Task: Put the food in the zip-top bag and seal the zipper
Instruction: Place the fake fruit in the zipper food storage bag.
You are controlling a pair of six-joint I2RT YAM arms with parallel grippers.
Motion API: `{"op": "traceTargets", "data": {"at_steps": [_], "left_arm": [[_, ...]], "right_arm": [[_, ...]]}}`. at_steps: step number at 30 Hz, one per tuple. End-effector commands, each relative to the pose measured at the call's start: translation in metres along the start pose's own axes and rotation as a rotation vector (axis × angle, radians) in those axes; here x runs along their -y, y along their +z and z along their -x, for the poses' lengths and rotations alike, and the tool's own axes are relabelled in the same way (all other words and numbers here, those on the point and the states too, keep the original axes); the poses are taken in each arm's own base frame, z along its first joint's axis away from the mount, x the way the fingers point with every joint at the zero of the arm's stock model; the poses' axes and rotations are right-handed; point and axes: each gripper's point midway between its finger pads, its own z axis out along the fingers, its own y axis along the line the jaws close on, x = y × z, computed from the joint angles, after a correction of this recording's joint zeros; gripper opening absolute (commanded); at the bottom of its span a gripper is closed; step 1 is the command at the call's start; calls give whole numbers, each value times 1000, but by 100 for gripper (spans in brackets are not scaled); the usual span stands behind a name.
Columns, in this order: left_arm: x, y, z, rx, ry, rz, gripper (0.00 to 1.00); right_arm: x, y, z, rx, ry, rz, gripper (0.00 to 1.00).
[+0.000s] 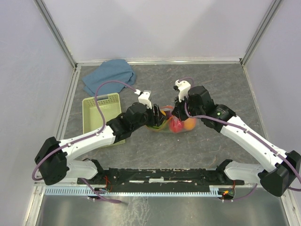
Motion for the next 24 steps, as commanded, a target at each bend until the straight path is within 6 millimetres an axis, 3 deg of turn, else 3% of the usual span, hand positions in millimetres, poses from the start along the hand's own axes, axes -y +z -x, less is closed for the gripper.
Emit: {"op": "traceTargets", "data": {"at_steps": [1,6,11,21,24], "left_arm": [[13,4,6,38,58,-26,35],[11,2,-13,8,93,-20,39],[3,13,-29,-42,117,21,45],[7,19,-36,-72,142,29,79],[10,14,-32,-68,137,20,83]], "right_arm": [[-9,-17,34,114,-22,21,2],[-6,-20,42,145,-11,1,2],[-11,-20,47,156,-10,27,2],[-12,-17,44,147,-1,32,2],[-11,-16,43,148,1,31,2]]}}
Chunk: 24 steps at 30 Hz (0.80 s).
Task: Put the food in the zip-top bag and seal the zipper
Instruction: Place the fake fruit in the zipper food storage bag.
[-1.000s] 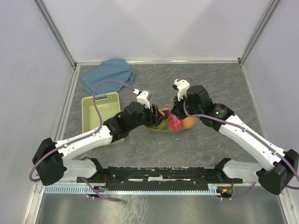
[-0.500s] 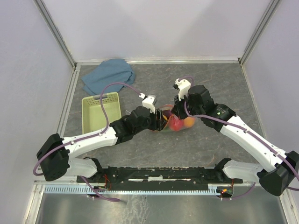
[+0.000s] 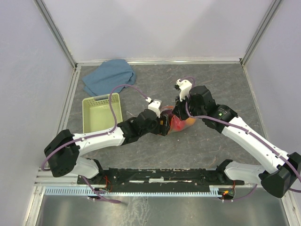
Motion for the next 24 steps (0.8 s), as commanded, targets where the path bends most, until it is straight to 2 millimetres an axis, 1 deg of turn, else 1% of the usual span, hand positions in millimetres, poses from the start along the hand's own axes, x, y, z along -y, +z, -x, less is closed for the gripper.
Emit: {"op": "traceTargets", "data": {"at_steps": [1,6,11,17,24], "left_arm": [[12,-12,32,78,22,-20,83],[15,-24,40,82,-3,-23,84],[11,-40,46,85,-42,3,84],[-7,-63,50,80,-93,103,84],[-37,-96,45,70,-177,244,84]], "right_arm": [[-10,-9,36,121,-5,30,2],[-11,-8,37,123,-2,35,2],[-10,-6,35,124,-2,30,2],[-6,-1,31,119,0,16,2],[-2,2,29,122,-11,1,2]]}}
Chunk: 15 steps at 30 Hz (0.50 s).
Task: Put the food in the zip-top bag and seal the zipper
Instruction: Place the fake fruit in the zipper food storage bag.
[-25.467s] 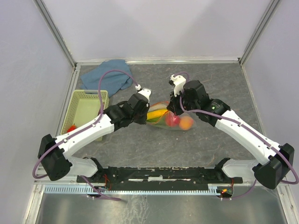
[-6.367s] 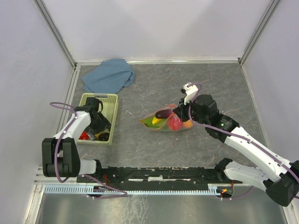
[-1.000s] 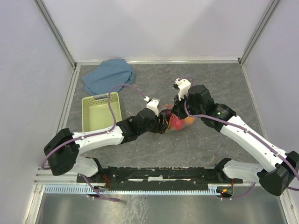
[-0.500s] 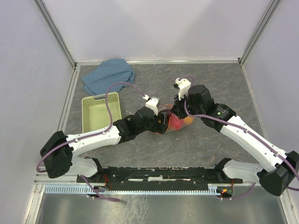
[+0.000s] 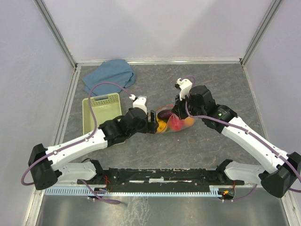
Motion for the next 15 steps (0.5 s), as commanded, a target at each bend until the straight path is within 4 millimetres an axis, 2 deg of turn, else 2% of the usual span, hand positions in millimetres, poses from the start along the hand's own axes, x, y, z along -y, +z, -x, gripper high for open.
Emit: {"op": "traceTargets", "data": {"at_steps": [1,9,15], "left_arm": [[-24,-27,16,39,-121,129,84],[-75,-53,9,-3,-281,314,85],[-126,-69,0,-59,-380,463,85]], "right_arm": [[-1,1,22,95,-13,0,2],[2,7,16,97,-23,-6,2],[-2,7,12,102,-24,18,2]]}}
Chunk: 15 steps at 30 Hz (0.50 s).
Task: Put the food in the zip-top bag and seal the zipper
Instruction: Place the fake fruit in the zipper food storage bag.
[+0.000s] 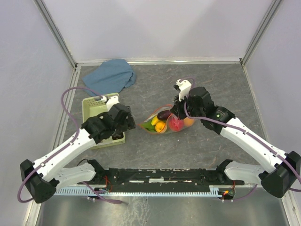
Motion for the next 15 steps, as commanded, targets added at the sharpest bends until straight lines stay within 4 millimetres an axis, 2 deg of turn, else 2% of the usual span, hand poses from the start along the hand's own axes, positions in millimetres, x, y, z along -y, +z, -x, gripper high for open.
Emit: {"op": "traceTargets", "data": {"at_steps": [1,8,15], "left_arm": [[-36,-7,12,-22,-122,108,85],[-77,11,2,-153,-171,241,85],[-95,45,-15,-272,-214,253,81]], "right_arm": [[-7,-3,15,74,-14,32,2],[-9,-4,15,86,-12,44,2],[-8,-5,12,86,-12,42,2]]}}
